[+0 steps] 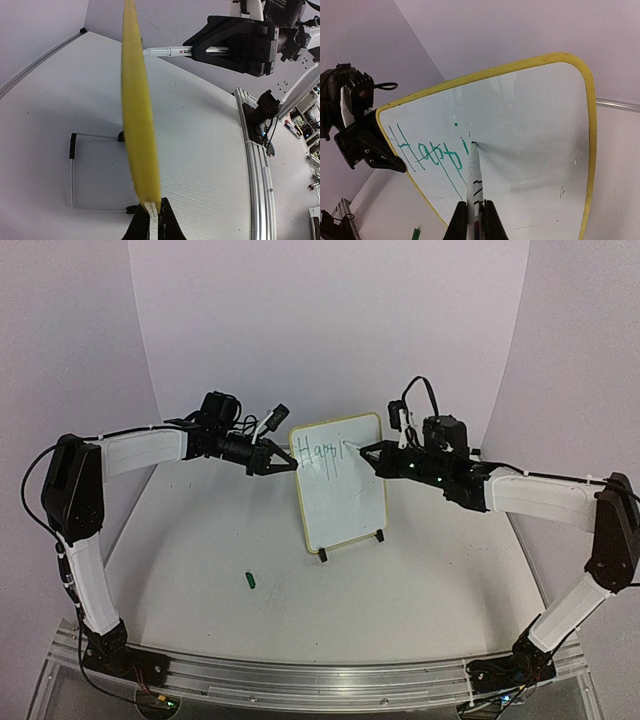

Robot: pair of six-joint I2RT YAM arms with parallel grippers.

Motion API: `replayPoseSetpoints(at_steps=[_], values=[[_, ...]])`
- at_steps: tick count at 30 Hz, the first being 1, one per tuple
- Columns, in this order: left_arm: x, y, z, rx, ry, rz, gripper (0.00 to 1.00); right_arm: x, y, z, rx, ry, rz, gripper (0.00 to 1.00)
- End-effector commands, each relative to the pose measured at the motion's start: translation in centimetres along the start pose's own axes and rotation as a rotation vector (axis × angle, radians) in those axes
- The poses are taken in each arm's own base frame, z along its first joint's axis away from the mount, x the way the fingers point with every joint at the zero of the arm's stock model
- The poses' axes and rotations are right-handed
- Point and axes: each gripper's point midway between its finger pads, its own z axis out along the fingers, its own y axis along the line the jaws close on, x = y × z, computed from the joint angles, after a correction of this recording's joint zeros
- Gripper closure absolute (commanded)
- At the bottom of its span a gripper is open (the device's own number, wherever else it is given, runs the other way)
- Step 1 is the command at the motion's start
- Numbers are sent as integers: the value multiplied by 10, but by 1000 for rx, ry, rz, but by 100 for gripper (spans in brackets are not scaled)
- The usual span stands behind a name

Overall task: Write a sentence on the whiteboard
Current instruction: Write on the whiteboard with the whiteboard marker without the cap.

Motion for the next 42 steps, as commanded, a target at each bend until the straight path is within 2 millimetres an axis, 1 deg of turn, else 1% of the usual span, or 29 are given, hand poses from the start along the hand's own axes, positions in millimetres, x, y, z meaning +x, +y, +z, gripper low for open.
replayPoseSetpoints(at_steps=[1, 5, 10, 12, 20, 23, 31, 42], values=[[12, 2, 6, 7, 43, -27, 100, 10, -4, 0, 9, 10, 14, 100], [12, 2, 6, 7, 43, -27, 100, 21, -7, -1, 12, 32, 28, 100], [11, 1, 5, 7, 41, -26, 100, 23, -7, -3, 8, 37, 32, 100], [11, 1, 5, 8, 41, -26, 100, 19, -4, -4, 3, 29, 30, 100], [11, 1, 5, 7, 41, -28, 100, -12, 13, -10, -53, -52, 26, 100], [11, 0, 4, 7, 41, -27, 100, -19, 16, -9, -64, -67, 20, 100], [11, 0, 4, 6, 41, -26, 100, -27, 16, -8, -54, -88, 7, 100], [12, 1, 5, 5, 42, -27, 100, -28, 11, -3, -27, -94, 2, 100]])
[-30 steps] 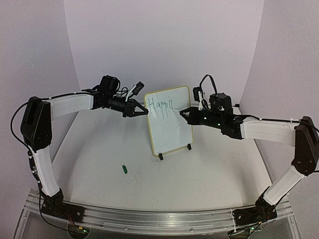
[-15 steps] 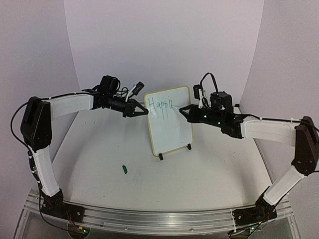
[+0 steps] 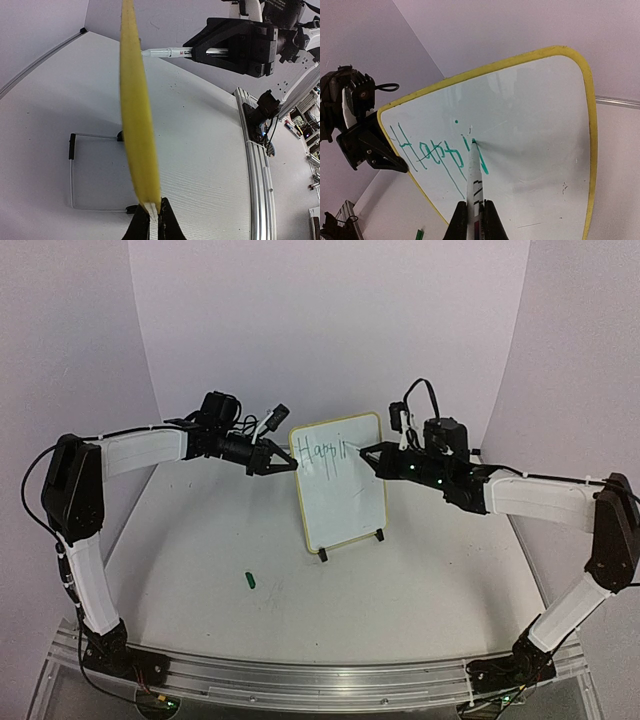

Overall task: Write a sentence on the whiteboard
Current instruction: Write on the whiteboard with the whiteboard marker without the cap.

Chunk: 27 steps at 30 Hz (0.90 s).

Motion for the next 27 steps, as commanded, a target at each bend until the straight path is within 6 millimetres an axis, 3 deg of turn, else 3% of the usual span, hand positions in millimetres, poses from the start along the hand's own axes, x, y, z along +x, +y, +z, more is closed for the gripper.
replayPoseSetpoints(at_steps=[1, 10, 27], values=[[12, 1, 5, 6, 42, -26, 100, -31, 10, -2, -6, -89, -21, 100], [13, 2, 6, 7, 44, -29, 100, -34, 5, -8, 27, -109, -20, 100], [11, 0, 4, 6, 42, -26, 100, -19, -8, -12, 73, -89, -6, 100]])
